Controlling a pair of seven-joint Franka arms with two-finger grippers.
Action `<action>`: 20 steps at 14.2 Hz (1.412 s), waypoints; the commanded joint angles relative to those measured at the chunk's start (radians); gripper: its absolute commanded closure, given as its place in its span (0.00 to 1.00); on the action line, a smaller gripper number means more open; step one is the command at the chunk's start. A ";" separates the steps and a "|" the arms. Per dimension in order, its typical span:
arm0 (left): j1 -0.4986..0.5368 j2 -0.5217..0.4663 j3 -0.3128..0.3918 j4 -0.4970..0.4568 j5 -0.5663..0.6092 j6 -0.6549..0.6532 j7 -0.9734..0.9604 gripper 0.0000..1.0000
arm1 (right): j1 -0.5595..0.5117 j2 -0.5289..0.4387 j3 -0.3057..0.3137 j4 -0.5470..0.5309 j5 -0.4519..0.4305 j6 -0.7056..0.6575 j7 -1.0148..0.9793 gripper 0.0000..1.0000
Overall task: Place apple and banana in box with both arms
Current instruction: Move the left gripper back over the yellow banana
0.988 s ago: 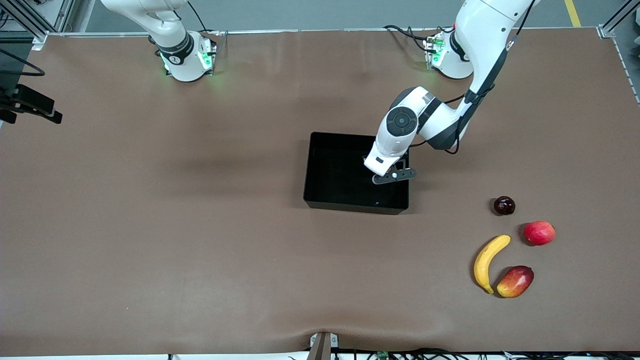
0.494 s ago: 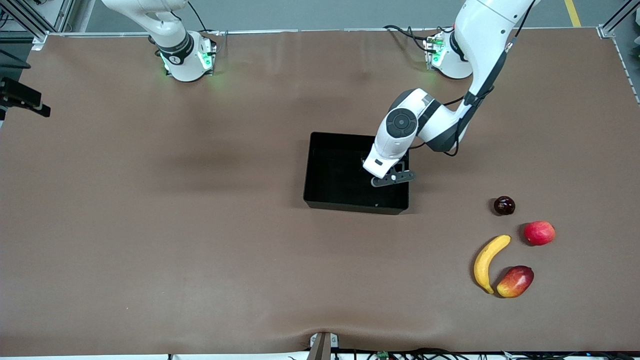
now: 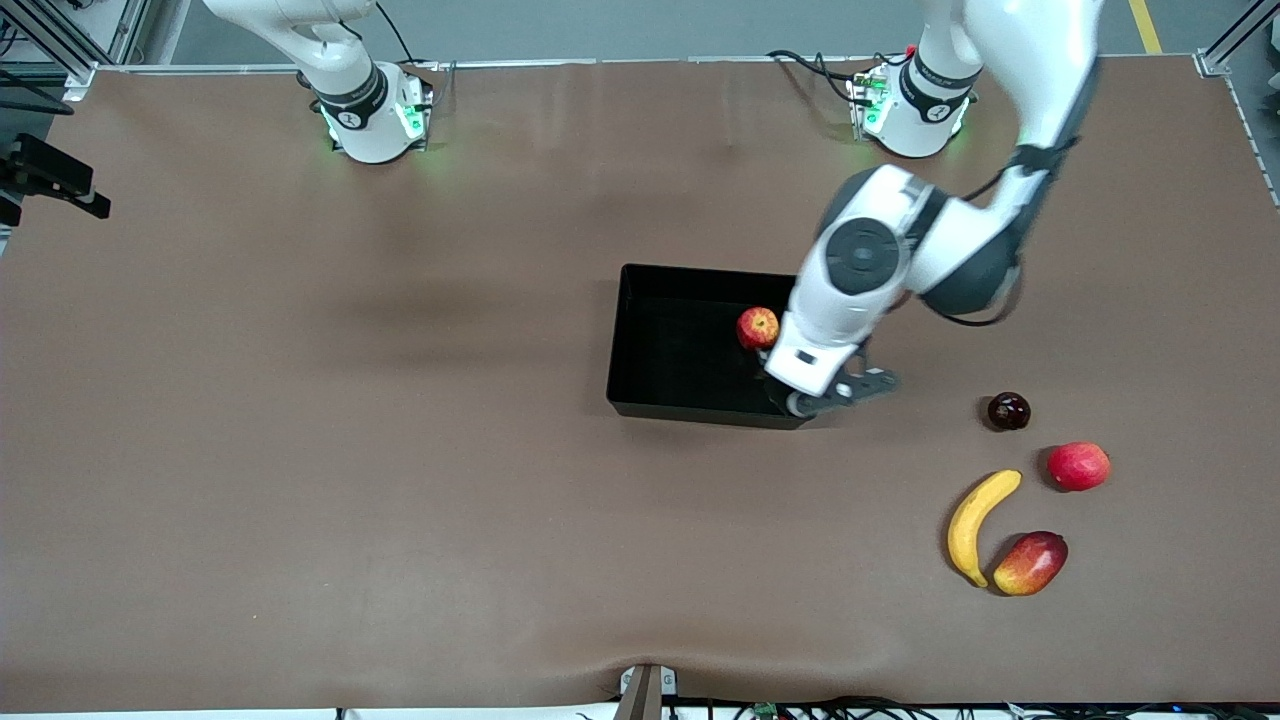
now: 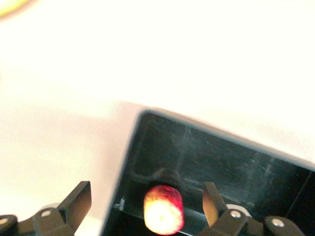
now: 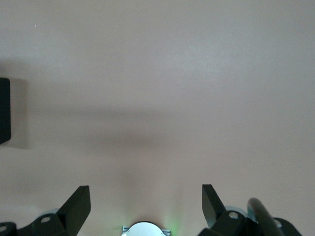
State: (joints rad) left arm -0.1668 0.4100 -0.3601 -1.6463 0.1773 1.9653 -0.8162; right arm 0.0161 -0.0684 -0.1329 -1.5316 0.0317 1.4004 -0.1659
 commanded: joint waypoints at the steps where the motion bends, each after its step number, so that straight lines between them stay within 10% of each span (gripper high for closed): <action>1: 0.079 0.009 -0.007 0.088 0.008 -0.077 0.116 0.00 | 0.013 -0.027 0.015 -0.010 -0.044 0.006 -0.007 0.00; 9: 0.308 0.157 -0.004 0.149 0.019 0.024 0.704 0.00 | 0.013 -0.027 0.016 -0.009 -0.058 0.000 0.000 0.00; 20: 0.343 0.348 0.016 0.148 0.246 0.293 0.866 0.00 | 0.008 -0.027 0.010 -0.002 -0.059 -0.003 0.005 0.00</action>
State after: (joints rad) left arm 0.1701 0.7323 -0.3468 -1.5202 0.3918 2.2248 -0.0048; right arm 0.0255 -0.0748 -0.1222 -1.5285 -0.0059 1.4022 -0.1669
